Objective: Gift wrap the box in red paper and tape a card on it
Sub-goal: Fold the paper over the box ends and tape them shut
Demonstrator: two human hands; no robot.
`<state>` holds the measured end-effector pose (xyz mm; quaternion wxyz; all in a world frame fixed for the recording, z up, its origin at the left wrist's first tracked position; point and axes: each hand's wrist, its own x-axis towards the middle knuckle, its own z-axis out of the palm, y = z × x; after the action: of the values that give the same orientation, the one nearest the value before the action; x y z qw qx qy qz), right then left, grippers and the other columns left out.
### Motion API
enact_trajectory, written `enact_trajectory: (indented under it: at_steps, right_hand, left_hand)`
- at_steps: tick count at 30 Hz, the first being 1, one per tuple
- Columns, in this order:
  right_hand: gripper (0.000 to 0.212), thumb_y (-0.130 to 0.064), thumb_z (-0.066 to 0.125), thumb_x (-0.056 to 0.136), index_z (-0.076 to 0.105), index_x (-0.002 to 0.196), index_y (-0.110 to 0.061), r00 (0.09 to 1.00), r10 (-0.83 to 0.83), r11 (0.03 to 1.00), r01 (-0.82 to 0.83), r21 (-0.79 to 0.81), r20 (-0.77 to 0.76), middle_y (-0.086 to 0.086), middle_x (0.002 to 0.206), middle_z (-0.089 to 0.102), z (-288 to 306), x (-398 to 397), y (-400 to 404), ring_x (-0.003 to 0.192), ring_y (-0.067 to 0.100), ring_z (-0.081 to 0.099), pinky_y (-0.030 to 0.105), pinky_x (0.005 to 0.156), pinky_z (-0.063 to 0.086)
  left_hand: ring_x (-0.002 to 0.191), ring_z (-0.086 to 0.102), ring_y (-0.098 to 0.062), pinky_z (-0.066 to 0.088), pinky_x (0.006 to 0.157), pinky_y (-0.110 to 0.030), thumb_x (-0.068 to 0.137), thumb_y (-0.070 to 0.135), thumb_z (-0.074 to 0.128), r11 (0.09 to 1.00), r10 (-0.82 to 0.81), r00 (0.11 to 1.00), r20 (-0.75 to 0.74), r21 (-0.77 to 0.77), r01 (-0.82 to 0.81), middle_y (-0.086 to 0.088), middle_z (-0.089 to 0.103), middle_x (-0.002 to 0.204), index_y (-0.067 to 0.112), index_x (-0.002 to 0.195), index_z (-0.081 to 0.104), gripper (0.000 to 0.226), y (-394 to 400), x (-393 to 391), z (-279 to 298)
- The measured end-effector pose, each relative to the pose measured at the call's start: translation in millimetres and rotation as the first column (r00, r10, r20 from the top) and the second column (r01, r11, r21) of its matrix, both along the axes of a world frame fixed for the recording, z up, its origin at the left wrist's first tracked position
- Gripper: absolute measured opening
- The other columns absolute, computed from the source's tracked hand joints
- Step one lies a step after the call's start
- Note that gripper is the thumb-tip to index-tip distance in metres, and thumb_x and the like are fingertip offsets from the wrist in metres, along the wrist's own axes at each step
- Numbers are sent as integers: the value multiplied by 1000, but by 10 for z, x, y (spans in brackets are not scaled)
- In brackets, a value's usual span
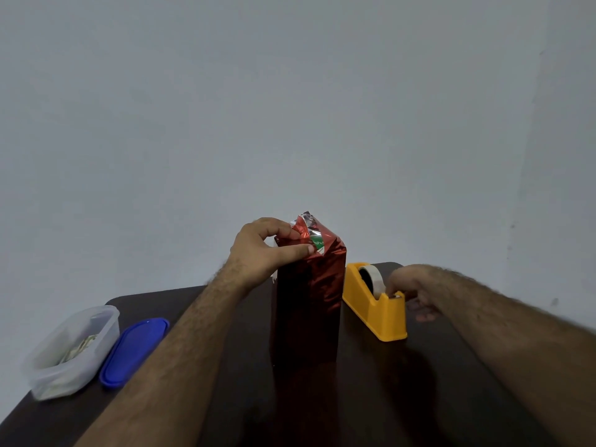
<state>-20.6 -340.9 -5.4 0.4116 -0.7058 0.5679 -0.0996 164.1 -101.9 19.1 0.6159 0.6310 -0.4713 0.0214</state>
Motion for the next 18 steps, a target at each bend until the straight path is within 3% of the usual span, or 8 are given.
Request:
enact_trajectory:
  at_steps: [4, 9, 11, 15, 18]
  right_hand:
    - [32, -13, 75, 84, 69, 115, -11, 990, -36, 996, 25, 85, 135, 7, 118, 70, -12, -13, -20, 113, 24, 66, 48, 91, 55]
    - [22, -15, 65, 95, 71, 115, -12, 955, -68, 983, 15, 181, 287, 5, 96, 73, -4, -64, 109, 93, 21, 69, 51, 97, 53]
    - [24, -17, 62, 96, 71, 118, -13, 931, -81, 977, 4, 214, 356, 4, 104, 71, -8, -92, 113, 98, 24, 68, 58, 100, 51]
    - [32, -14, 57, 97, 65, 129, -10, 881, -95, 961, -41, 274, 464, 6, 135, 60, -51, -156, 95, 132, 33, 58, 72, 105, 45]
    - [33, -11, 63, 91, 65, 124, -14, 870, -83, 971, -39, 237, 486, 4, 130, 65, -184, -215, 125, 120, 29, 65, 73, 95, 51]
  left_hand:
    - [108, 69, -3, 48, 88, -19, 69, 30, 100, 1000, -1, 1000, -12, -7, 1, 8, 77, 109, 23, 88, 84, 26, 6, -3, -16]
    - [106, 70, -1, 51, 91, -22, 68, 31, 101, 1000, 8, 999, -47, -12, -8, 8, 77, 109, 23, 89, 84, 28, -12, 8, -31]
    - [106, 70, -3, 51, 92, -23, 68, 29, 101, 1000, 5, 999, -52, -21, -6, 6, 78, 108, 22, 89, 85, 27, -17, 9, -32]
    - [104, 70, 0, 49, 87, -17, 69, 27, 100, 1000, -7, 999, -46, -19, 6, 7, 78, 106, 21, 90, 85, 26, -13, -10, -17]
    - [105, 70, 1, 48, 87, -17, 70, 29, 100, 1000, -12, 999, -40, -13, 11, 8, 77, 107, 22, 90, 85, 27, -6, -1, -15]
